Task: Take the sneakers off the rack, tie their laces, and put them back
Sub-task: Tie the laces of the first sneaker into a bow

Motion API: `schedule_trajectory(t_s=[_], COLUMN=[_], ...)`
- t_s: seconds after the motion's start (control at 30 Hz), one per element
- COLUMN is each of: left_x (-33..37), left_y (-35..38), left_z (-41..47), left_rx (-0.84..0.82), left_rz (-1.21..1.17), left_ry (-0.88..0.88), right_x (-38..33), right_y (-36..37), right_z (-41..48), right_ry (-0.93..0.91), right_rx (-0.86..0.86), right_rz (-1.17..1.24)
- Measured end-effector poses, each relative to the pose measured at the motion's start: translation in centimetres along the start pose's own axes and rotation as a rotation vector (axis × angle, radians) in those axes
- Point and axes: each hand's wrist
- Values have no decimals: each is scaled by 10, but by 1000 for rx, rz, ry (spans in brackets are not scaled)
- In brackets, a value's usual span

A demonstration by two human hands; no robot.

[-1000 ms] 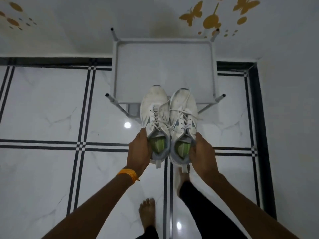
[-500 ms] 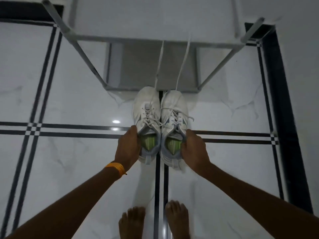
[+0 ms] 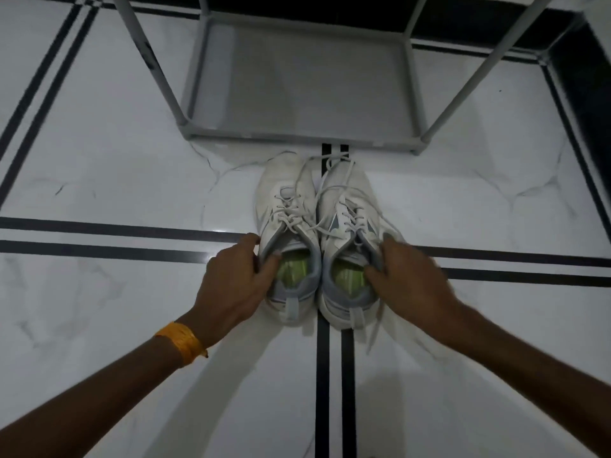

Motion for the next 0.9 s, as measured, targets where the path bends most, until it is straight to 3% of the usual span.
schedule_trajectory(t_s=[0.07,0.17,0.23,0.3,0.4,0.67,0.9], left_x=[-3,-7,-3,3,8,3,8], left_y=[-13,-28,-30,-28,-23,-30,-33], left_z=[-2,12,27,39,45,32,33], left_rx=[70,165,103,-20,-59,61,106], left_rz=[42,-32,-31,7,123,187,64], left_ry=[61,287,465,538,525,497,255], right_x=[-3,-22,-39,-51,-59,-59,-62], right_y=[-21,-38,-31,-15,2,10,9], right_z=[1,7,15,23,27,34,40], right_ry=[-26,-314,-442,-441,-367,-348,-214], right_rx=[97,296,233,122,15,113,206], right_rz=[-168,26,205,278,396,364,510])
Point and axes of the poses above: each hand's wrist, its own z-axis towards the middle knuckle, its own y-axis out of the palm, x = y × z, and after that the axes turned 1 degree about -x, right-handed
